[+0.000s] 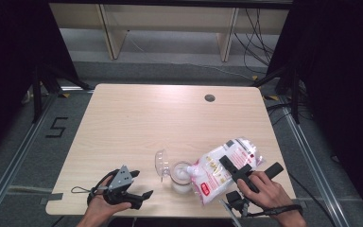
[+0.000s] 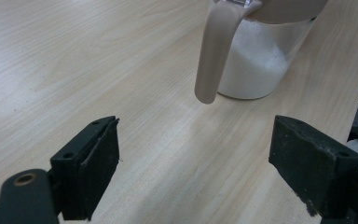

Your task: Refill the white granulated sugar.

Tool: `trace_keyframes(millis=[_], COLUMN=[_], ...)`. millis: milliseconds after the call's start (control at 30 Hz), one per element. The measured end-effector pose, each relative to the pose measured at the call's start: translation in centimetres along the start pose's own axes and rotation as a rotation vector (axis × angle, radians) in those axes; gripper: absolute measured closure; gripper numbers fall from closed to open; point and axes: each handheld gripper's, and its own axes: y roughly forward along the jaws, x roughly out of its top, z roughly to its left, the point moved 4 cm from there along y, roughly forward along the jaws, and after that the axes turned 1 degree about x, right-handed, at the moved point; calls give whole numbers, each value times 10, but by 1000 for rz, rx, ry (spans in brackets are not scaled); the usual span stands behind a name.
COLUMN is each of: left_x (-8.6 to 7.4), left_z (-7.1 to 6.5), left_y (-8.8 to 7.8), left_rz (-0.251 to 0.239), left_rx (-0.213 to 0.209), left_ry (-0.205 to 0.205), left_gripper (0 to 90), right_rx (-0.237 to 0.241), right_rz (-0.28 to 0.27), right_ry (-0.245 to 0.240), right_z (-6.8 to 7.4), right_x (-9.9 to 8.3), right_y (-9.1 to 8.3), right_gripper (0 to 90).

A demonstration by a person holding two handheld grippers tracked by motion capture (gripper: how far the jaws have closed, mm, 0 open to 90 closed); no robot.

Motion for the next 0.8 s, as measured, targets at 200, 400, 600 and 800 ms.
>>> trace_keyframes(millis=[200, 400, 600, 800], left_x=[0, 0, 0, 0], left_z=[0, 0, 0, 1], left_y=[0, -1, -1, -1], left_rz=[-7, 1, -2, -1], left_rx=[2, 7, 3, 9], left_ry=[-9, -2, -3, 6], left_gripper=[156, 156, 156, 156], right_rx=[-5, -8, -12, -3], right_rz=[-6, -19, -27, -34], right_ry=[12, 17, 5, 30], right_z=[0, 0, -1, -2], right_x=[0, 0, 1, 2], right_y=[0, 1, 1, 1], right_gripper=[787, 787, 788, 789])
